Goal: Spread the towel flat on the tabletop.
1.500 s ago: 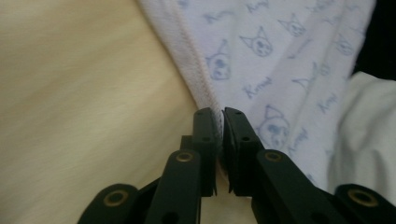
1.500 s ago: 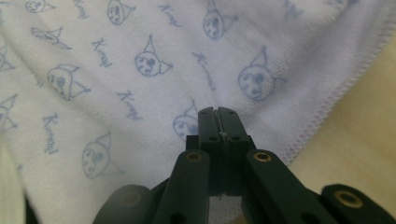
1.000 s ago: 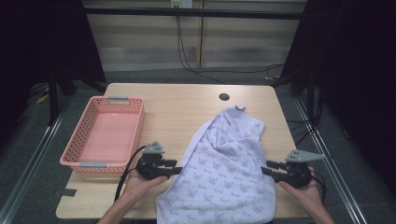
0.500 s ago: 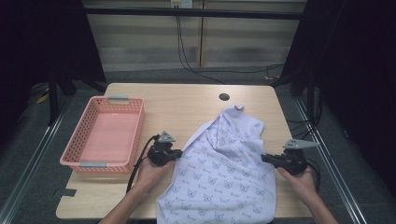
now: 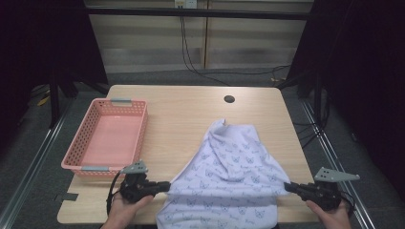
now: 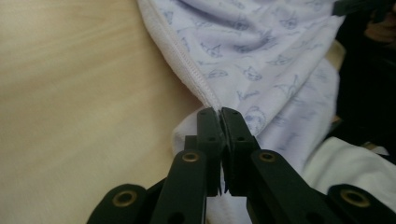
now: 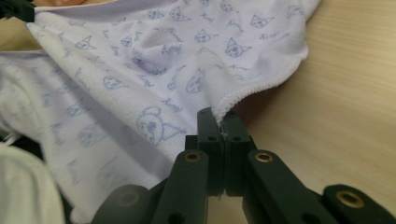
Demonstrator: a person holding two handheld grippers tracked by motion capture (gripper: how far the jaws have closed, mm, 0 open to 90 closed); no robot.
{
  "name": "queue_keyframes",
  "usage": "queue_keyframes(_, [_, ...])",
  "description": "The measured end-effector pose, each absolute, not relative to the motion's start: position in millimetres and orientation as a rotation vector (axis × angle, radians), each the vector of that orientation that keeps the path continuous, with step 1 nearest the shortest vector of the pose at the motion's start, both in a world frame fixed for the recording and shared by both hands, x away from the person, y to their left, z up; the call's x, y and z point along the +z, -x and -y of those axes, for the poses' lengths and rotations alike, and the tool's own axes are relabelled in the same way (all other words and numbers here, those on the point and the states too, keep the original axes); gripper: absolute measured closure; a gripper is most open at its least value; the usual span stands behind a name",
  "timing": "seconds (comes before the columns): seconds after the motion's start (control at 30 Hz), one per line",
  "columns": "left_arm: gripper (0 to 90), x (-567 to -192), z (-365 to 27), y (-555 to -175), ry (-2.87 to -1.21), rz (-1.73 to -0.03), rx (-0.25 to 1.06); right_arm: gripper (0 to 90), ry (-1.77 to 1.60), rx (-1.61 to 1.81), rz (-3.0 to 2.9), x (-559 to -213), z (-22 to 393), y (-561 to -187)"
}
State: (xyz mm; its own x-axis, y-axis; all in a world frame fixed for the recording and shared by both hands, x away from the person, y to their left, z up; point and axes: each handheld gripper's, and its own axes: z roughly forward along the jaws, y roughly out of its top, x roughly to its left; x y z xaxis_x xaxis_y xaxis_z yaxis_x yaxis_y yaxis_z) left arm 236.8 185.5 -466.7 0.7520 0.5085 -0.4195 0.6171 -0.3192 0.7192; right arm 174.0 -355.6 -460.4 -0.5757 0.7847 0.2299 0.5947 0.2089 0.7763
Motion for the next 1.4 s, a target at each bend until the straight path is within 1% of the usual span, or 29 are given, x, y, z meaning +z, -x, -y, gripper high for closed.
queue_keyframes(0.03, [87.3, -466.0, -189.4, -231.3, -2.001, -0.849, -0.125, 88.8, -1.306, 1.290, -2.266, -459.4, 352.2, -170.9])
queue_keyframes(0.07, [86.8, -467.6, -192.3, -228.2, -2.025, -0.870, -0.059, 88.7, -1.303, 1.293, -2.264, -458.2, 349.4, -169.2])
queue_keyframes(0.13, [84.4, -474.2, -194.4, -235.6, -2.009, -0.928, -0.064, 88.4, -1.282, 1.275, -2.270, -457.5, 343.7, -173.7])
queue_keyframes(0.2, [83.6, -485.2, -191.3, -254.0, -2.054, -0.968, -0.043, 86.4, -1.298, 1.231, -2.278, -460.7, 339.5, -183.3])
queue_keyframes(0.23, [81.0, -485.8, -188.8, -258.3, -2.073, -0.988, -0.017, 79.8, -1.324, 1.203, -2.272, -464.6, 336.7, -192.3])
queue_keyframes(0.27, [73.9, -484.5, -186.6, -259.8, -2.074, -0.992, -0.005, 76.3, -1.322, 1.184, -2.288, -466.8, 335.9, -197.7])
queue_keyframes(0.3, [68.6, -481.3, -185.0, -260.3, -2.065, -0.985, 0.015, 71.7, -1.331, 1.174, -2.285, -467.4, 335.0, -200.4])
queue_keyframes(0.33, [67.9, -477.3, -184.6, -260.6, -2.050, -0.956, 0.007, 66.1, -1.337, 1.168, -2.274, -467.3, 335.2, -202.8])
queue_keyframes(0.43, [66.3, -468.0, -177.3, -260.5, -2.053, -0.885, 0.070, 56.9, -1.367, 1.178, -2.205, -462.0, 340.4, -204.8])
queue_keyframes(0.47, [66.3, -466.2, -171.6, -263.2, -2.059, -0.861, 0.045, 55.5, -1.373, 1.200, -2.179, -459.0, 343.5, -204.7])
queue_keyframes(0.5, [66.5, -465.4, -167.5, -264.7, -2.066, -0.847, 0.050, 52.5, -1.388, 1.202, -2.139, -454.9, 346.2, -204.8])
queue_keyframes(0.6, [67.2, -465.4, -149.8, -273.8, -2.057, -0.777, 0.045, 51.4, -1.358, 1.177, -2.096, -447.2, 345.3, -205.3])
queue_keyframes(0.7, [68.0, -468.1, -130.8, -290.0, -2.087, -0.736, 0.034, 53.4, -1.332, 1.254, -2.089, -440.2, 343.4, -210.7])
queue_keyframes(0.73, [67.6, -468.1, -130.8, -290.0, -2.087, -0.736, 0.034, 53.4, -1.332, 1.254, -2.089, -440.2, 343.4, -210.7])
queue_keyframes(0.77, [67.6, -472.5, -118.5, -301.7, -2.116, -0.733, 0.022, 53.6, -1.317, 1.256, -2.119, -440.8, 340.3, -215.3])
queue_keyframes(0.8, [62.6, -478.9, -103.5, -315.1, -2.178, -0.744, 0.048, 53.6, -1.310, 1.243, -2.202, -449.0, 326.5, -230.3])
queue_keyframes(0.83, [60.7, -478.9, -103.5, -315.1, -2.178, -0.744, 0.048, 53.6, -1.310, 1.243, -2.202, -449.0, 326.5, -230.3])
queue_keyframes(0.87, [60.7, -483.0, -97.9, -321.2, -2.194, -0.758, 0.072, 53.0, -1.309, 1.217, -2.227, -453.8, 321.0, -236.8])
queue_keyframes(0.97, [56.9, -495.1, -88.5, -335.9, -2.194, -0.802, 0.084, 52.0, -1.325, 1.119, -2.244, -468.4, 314.3, -258.5])
queue_keyframes(1.0, [56.4, -497.4, -87.8, -339.8, -2.205, -0.808, 0.097, 52.0, -1.337, 1.099, -2.247, -476.0, 318.7, -274.5])
queue_keyframes(1.03, [56.4, -500.2, -87.3, -343.1, -2.191, -0.821, 0.081, 52.0, -1.337, 1.099, -2.247, -476.0, 318.7, -274.5])
queue_keyframes(1.07, [59.0, -500.7, -87.8, -345.3, -2.188, -0.819, 0.084, 51.7, -1.362, 1.087, -2.239, -479.0, 320.8, -281.8])
queue_keyframes(1.1, [68.3, -500.9, -88.1, -346.7, -2.194, -0.822, 0.105, 51.7, -1.372, 1.087, -2.238, -482.6, 322.4, -288.8])
queue_keyframes(1.17, [87.8, -501.5, -91.0, -348.7, -2.184, -0.829, 0.066, 53.6, -1.392, 1.070, -2.249, -491.0, 321.4, -300.6])
queue_keyframes(1.2, [88.6, -500.6, -93.0, -347.9, -2.179, -0.834, 0.081, 58.5, -1.400, 1.050, -2.265, -494.7, 318.9, -304.3])
queue_keyframes(1.23, [88.9, -499.0, -96.4, -346.9, -2.161, -0.844, 0.061, 68.0, -1.392, 1.062, -2.285, -497.5, 316.3, -306.3])
queue_keyframes(1.3, [89.1, -492.5, -107.0, -342.9, -2.110, -0.861, 0.062, 86.3, -1.366, 1.083, -2.306, -497.7, 312.1, -305.9])
queue_keyframes(1.33, [89.1, -483.9, -120.5, -336.0, -2.059, -0.877, 0.052, 87.8, -1.354, 1.143, -2.258, -488.5, 314.6, -300.1])
queue_keyframes(1.4, [89.1, -479.6, -126.6, -330.4, -2.058, -0.868, 0.069, 88.1, -1.352, 1.153, -2.229, -482.3, 317.3, -296.2])
